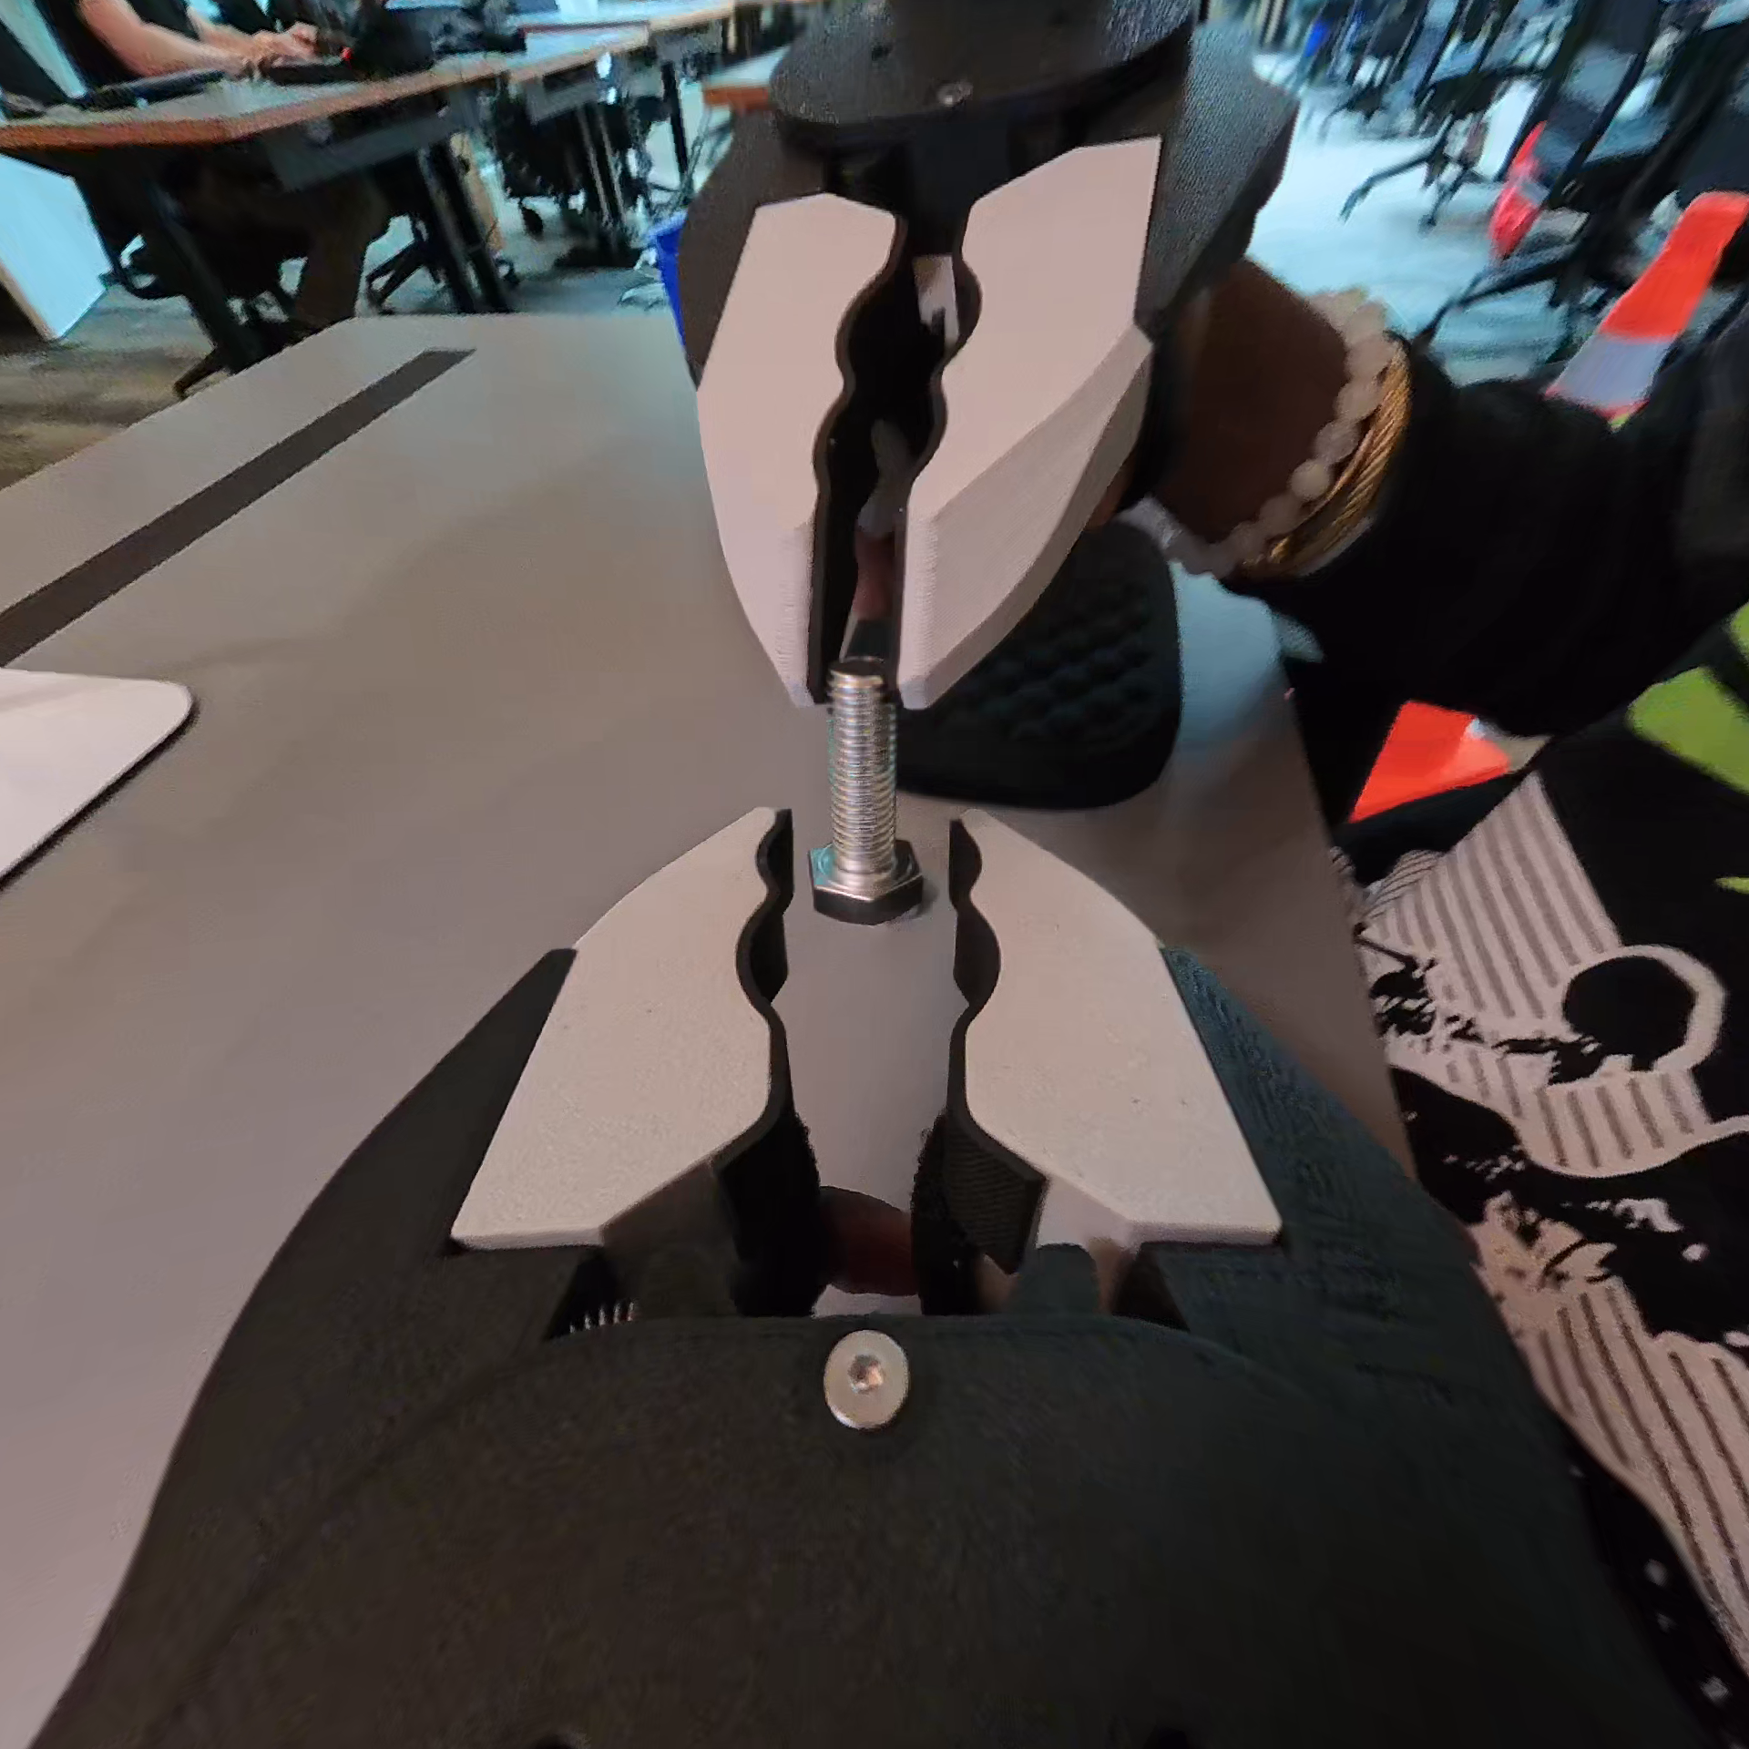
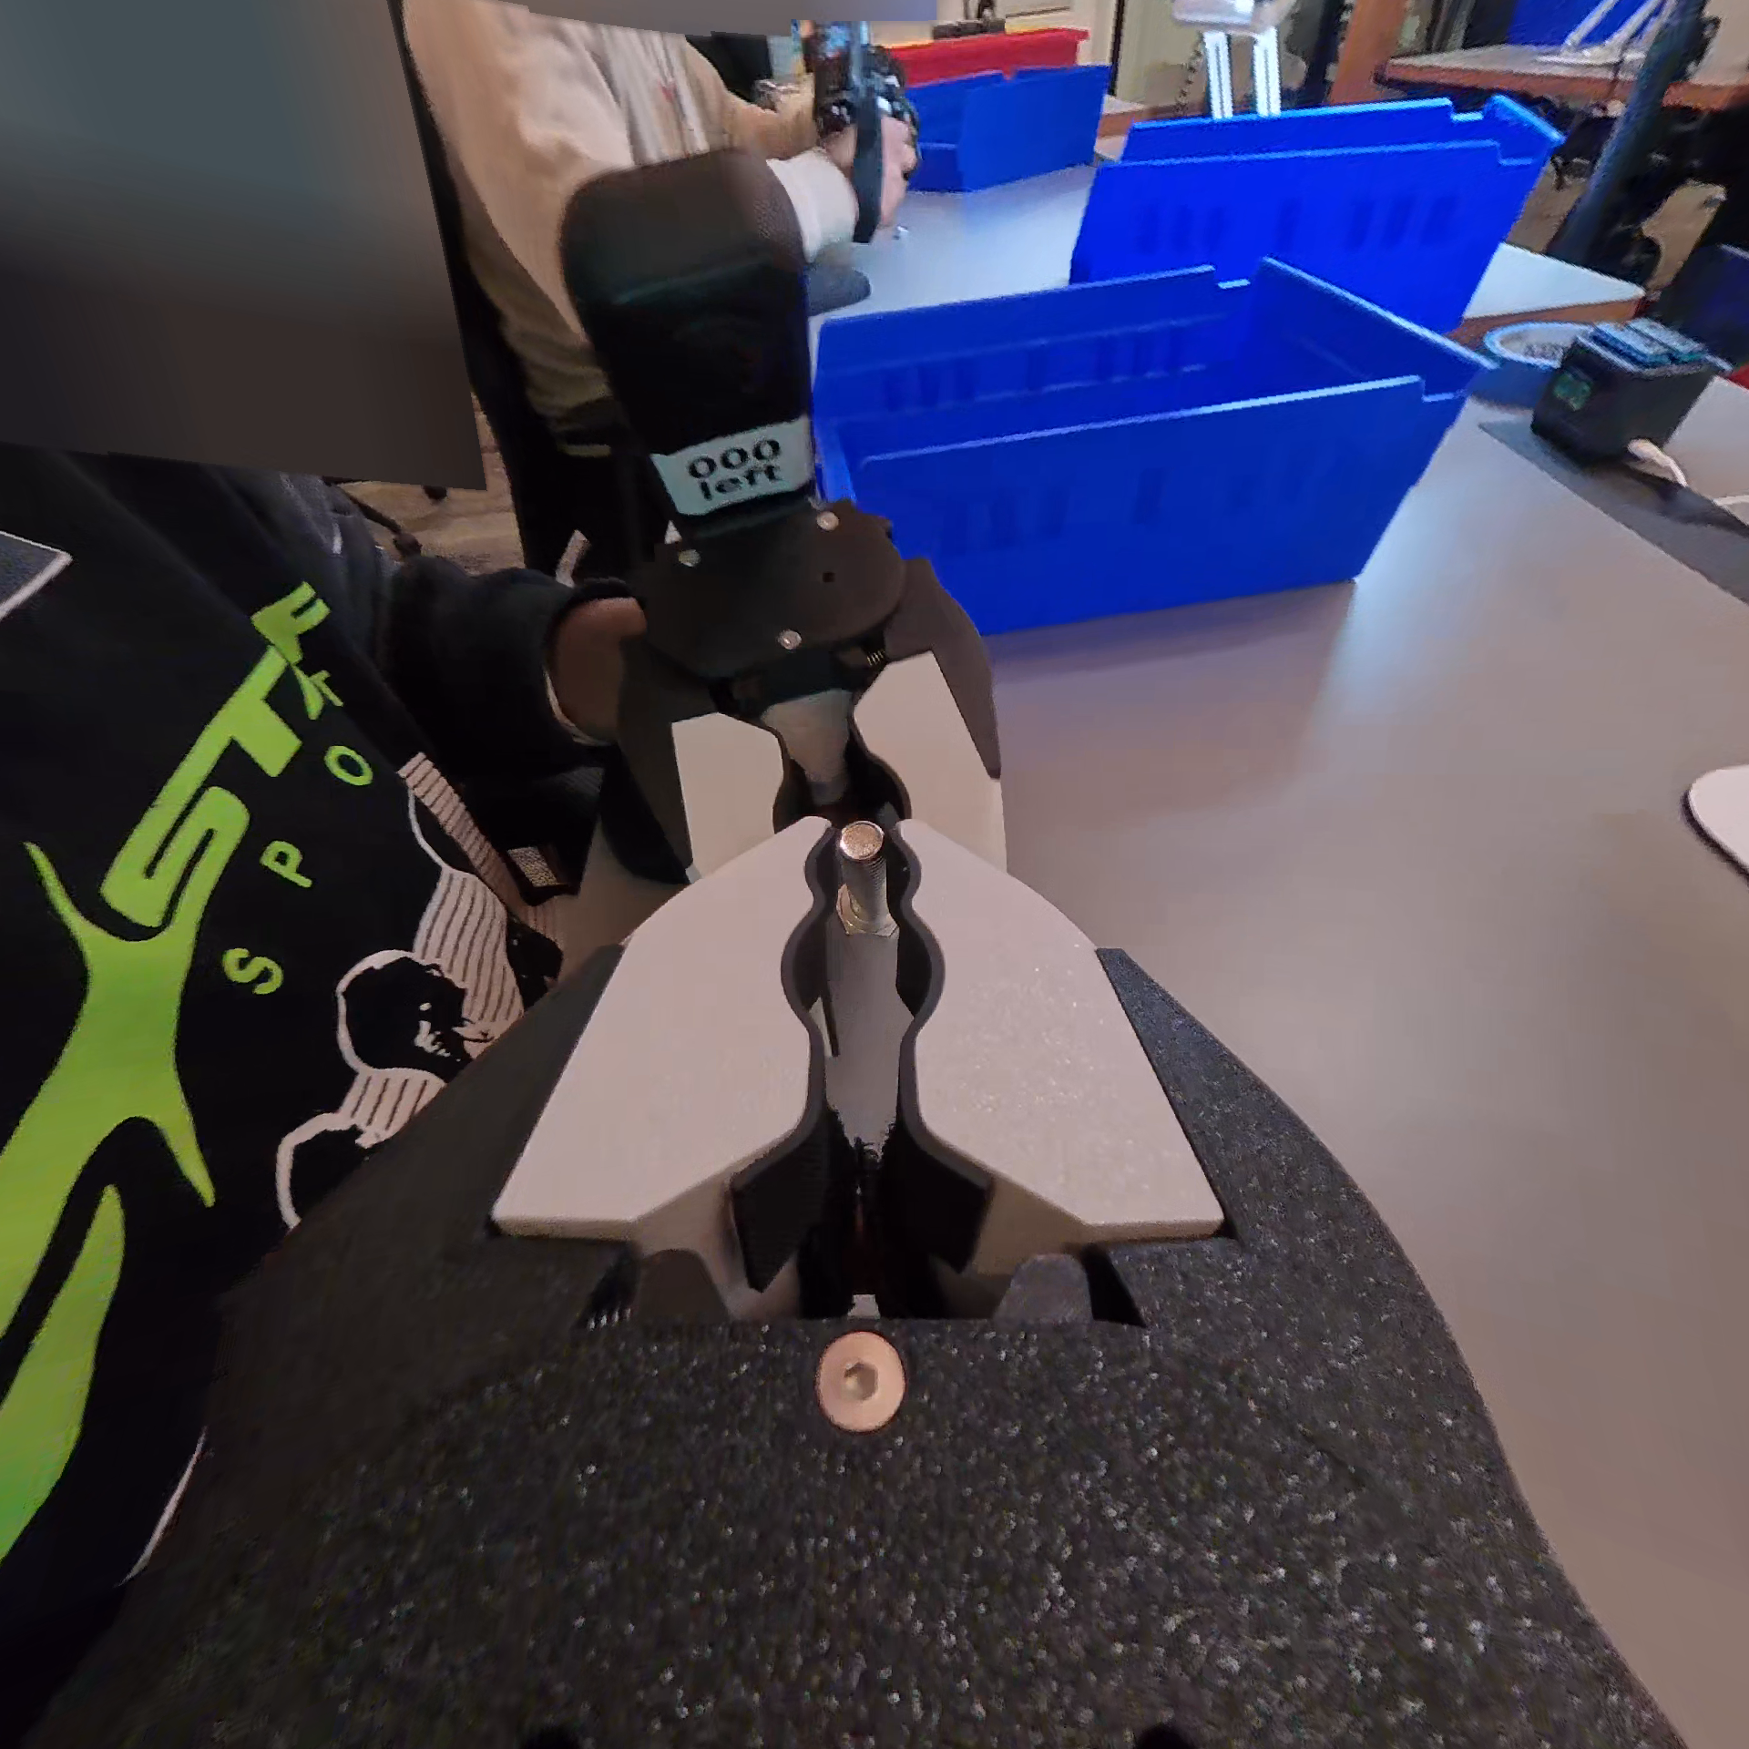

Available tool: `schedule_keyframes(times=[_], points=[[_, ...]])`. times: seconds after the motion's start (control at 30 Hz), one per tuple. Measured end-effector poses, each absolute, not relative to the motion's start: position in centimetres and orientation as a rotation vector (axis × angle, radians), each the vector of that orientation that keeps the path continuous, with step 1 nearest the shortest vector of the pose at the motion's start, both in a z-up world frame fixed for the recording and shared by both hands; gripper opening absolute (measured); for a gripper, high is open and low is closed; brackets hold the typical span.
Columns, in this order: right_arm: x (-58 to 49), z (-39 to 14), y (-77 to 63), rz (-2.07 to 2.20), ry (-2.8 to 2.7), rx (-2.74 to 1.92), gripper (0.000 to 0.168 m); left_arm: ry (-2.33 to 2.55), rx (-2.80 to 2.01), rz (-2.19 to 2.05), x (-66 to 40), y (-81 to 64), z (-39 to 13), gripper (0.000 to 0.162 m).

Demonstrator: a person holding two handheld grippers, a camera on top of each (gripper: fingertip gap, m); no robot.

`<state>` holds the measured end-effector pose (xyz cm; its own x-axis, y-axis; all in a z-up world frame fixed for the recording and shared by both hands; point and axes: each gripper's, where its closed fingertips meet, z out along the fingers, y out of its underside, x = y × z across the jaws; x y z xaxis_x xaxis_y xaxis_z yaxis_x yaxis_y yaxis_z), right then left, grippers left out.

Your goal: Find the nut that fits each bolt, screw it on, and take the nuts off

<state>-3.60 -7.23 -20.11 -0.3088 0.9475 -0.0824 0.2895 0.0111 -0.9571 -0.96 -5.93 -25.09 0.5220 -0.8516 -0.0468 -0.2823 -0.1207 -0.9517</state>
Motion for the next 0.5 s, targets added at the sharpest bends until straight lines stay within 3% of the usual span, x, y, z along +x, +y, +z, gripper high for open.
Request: schedule_keyframes(times=[0.5], points=[[-3.6, -19.5, -6.7, 1.283, -1.634, -1.338, 0.009, 0.871, -1.646, -0.664, -1.0, -5.4, -24.4, 0.022]])
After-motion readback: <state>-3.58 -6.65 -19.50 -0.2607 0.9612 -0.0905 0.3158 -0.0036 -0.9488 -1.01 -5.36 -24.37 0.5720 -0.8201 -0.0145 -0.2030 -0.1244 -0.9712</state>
